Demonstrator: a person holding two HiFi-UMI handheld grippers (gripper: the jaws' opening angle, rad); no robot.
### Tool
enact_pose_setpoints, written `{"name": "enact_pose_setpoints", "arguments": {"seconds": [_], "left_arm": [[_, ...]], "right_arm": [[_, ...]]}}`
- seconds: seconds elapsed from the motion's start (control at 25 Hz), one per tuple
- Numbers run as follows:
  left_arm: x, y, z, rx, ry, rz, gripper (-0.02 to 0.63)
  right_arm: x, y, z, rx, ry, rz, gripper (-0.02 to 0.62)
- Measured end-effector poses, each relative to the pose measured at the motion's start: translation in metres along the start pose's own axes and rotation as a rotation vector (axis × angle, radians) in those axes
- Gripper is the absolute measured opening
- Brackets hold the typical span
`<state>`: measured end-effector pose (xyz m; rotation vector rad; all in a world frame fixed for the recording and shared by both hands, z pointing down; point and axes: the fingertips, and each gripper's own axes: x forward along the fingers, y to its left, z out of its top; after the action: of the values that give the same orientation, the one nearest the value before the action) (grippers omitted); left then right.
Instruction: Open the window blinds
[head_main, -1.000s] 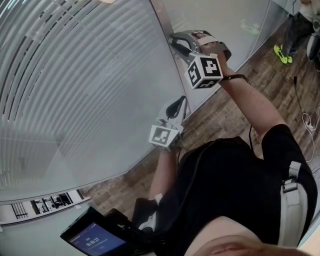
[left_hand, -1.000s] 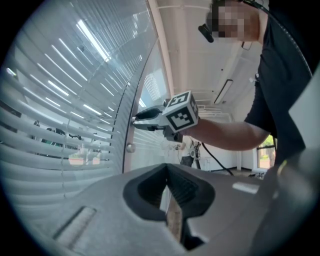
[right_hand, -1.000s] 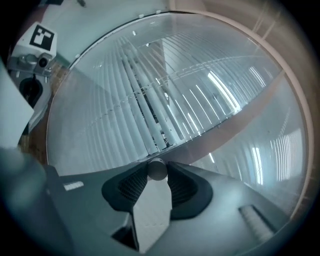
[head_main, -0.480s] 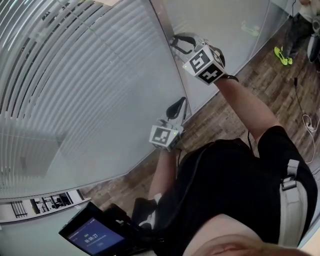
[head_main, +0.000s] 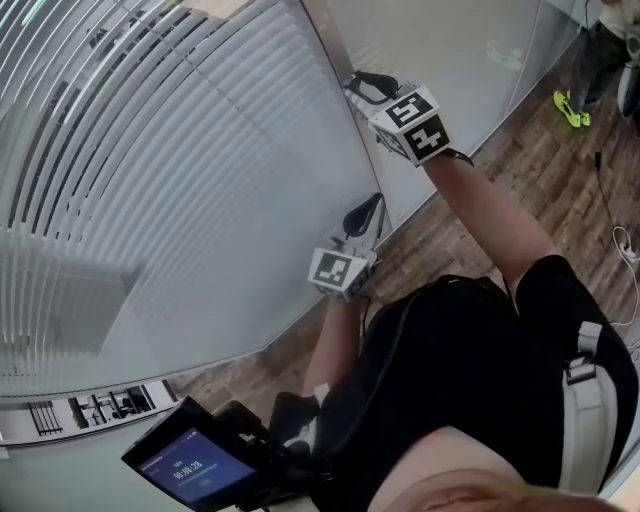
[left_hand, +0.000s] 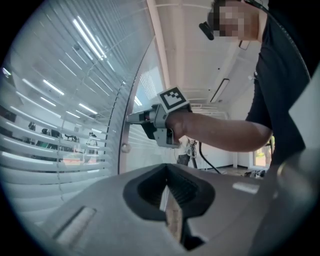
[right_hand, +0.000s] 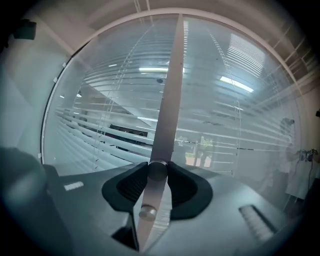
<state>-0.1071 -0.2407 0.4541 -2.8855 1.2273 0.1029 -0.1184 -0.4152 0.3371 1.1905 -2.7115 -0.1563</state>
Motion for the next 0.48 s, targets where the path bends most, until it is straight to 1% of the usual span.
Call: {"name": "enact_pose_setpoints", "arguments": {"seconds": [0.16,0.32,0.48], "left_arm": [[-0.0036,0.0005,-0.0048,-0.003,-0.002,0.000,0.003],[-0.0071,0.0064,-0.0001,-0.035,-0.016,0.013,0.003],[-0.0082,0.0051,-0.0015,-0.005,0.006,0.015,0.003]], "right_arm": [[-0.0016,0.0005,-0.0041,0.031,-0.001,0.001,0.130],[0.0009,0.0000,-0.0041,0.042,-0.018,0.005,0.130],[0.0035,0.0003,-0.0029,0.045,-0.030,0.009,0.133]]}}
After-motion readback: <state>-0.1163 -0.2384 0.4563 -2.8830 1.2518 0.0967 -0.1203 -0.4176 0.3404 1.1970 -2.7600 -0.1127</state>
